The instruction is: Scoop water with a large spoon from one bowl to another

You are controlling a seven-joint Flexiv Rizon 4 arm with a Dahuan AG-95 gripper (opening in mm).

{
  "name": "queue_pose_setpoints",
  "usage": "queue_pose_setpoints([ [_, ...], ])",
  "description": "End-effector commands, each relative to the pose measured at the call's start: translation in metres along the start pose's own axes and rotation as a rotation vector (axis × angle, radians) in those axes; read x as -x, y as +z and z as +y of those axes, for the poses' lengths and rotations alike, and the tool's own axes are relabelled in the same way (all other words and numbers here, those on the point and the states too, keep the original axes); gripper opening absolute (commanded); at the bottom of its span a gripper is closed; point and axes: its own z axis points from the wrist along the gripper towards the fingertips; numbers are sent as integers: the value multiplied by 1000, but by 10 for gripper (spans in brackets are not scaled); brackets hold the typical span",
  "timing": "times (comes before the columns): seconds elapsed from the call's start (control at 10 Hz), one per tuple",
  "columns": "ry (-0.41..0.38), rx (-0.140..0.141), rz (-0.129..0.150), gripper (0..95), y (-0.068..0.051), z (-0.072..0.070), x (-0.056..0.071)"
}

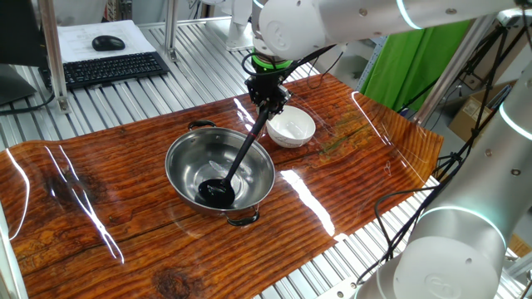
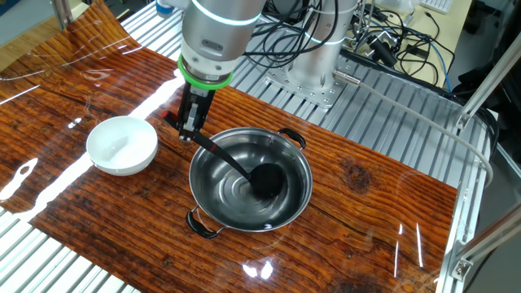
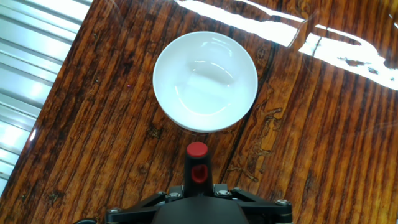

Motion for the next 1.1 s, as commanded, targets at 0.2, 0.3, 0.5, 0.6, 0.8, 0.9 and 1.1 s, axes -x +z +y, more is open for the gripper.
queue_pose_setpoints([
  [0.2,2,2,0,0,-1,-2,0],
  [0.3,2,2,1,0,-1,-2,0],
  [0.5,0,2,2,0,0,-2,0],
  [0.6,0,3,2,190,0,-2,0],
  [0.8,1,3,3,190,0,-1,-1],
  [0.9,1,3,3,190,0,-1,-1],
  [1.1,3,3,3,190,0,-1,-1],
])
